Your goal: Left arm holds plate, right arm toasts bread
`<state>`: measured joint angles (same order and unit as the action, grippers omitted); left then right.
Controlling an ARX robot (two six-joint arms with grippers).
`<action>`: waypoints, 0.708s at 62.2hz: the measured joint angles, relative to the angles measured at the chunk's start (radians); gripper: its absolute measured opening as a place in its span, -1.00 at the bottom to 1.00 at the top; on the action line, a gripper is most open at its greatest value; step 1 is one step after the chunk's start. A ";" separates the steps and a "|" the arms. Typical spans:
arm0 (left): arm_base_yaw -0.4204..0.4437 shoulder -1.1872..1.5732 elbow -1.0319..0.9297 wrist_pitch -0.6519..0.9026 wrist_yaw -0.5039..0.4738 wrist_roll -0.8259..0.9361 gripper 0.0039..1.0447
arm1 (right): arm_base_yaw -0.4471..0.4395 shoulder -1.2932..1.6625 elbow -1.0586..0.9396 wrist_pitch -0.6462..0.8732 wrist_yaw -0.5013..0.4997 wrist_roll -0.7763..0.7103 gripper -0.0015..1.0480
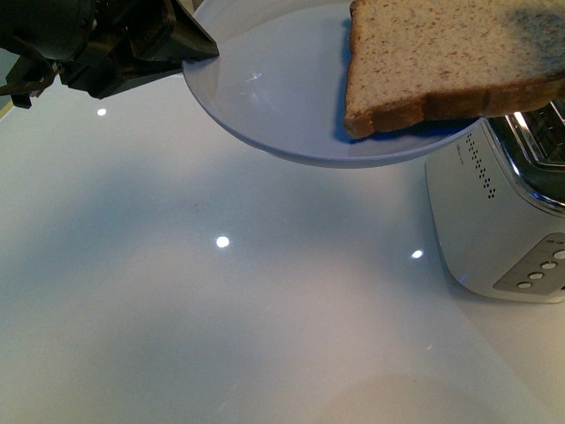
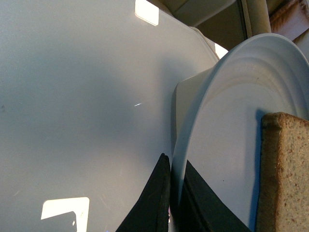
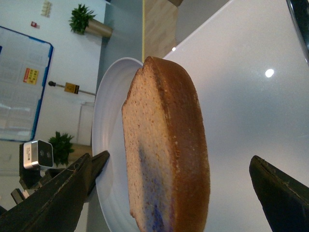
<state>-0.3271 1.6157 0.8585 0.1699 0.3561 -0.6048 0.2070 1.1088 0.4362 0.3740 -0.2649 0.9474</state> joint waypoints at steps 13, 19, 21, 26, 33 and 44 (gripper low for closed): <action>0.000 0.000 0.000 0.001 0.004 -0.008 -0.95 | 0.004 0.024 0.009 0.009 0.002 0.011 0.05; -0.001 0.000 0.000 0.001 0.006 -0.010 -0.95 | 0.004 0.030 0.010 0.013 -0.003 0.020 -0.25; -0.001 0.000 0.000 0.001 0.006 -0.010 -0.95 | 0.004 0.031 0.010 0.015 -0.009 0.026 -0.35; -0.002 0.000 0.000 0.001 0.006 -0.010 -0.95 | 0.004 0.031 0.012 0.019 -0.017 0.034 -0.63; -0.003 0.000 0.000 0.001 0.006 -0.011 -0.95 | 0.000 0.027 0.018 0.022 -0.028 0.039 -0.89; -0.005 0.000 0.000 0.001 0.006 -0.014 -0.95 | -0.037 -0.011 0.056 0.007 -0.064 0.047 -0.94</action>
<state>-0.3321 1.6157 0.8585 0.1707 0.3626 -0.6189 0.1696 1.0973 0.4919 0.3809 -0.3294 0.9947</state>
